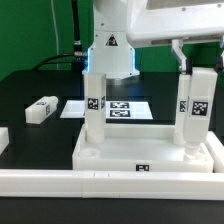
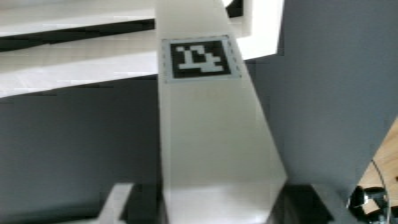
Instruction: Assemble desk
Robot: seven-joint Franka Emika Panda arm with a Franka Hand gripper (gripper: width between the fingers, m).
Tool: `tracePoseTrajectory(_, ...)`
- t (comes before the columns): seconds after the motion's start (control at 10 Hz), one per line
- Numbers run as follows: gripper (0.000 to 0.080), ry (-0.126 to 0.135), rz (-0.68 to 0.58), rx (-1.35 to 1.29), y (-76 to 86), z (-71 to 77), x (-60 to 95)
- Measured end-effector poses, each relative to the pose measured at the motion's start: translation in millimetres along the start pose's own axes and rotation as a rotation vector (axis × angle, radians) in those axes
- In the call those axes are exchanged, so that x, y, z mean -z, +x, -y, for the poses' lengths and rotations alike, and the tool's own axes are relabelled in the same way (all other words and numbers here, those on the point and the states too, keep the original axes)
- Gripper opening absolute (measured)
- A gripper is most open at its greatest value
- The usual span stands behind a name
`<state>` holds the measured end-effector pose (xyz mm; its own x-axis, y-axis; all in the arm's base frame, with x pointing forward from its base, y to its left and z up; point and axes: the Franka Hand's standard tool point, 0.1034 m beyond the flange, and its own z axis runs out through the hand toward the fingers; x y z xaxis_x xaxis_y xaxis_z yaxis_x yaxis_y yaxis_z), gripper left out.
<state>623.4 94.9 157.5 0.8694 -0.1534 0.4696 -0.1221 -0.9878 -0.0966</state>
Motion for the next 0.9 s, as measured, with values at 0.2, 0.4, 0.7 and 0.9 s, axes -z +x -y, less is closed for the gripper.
tracePoseTrajectory(0.2,0.0287,-0.001,0.004,-0.002,-3.2,1.3,-2.0)
tracePoseTrajectory(0.4,0.0287,-0.001,0.007,0.001,-5.1,2.7,-2.6)
tracePoseTrajectory(0.7,0.0287,0.000,0.011,0.009,-9.6,5.3,-3.5)
tracePoseTrajectory(0.9,0.0287,-0.001,0.013,0.009,-10.8,5.2,-3.9)
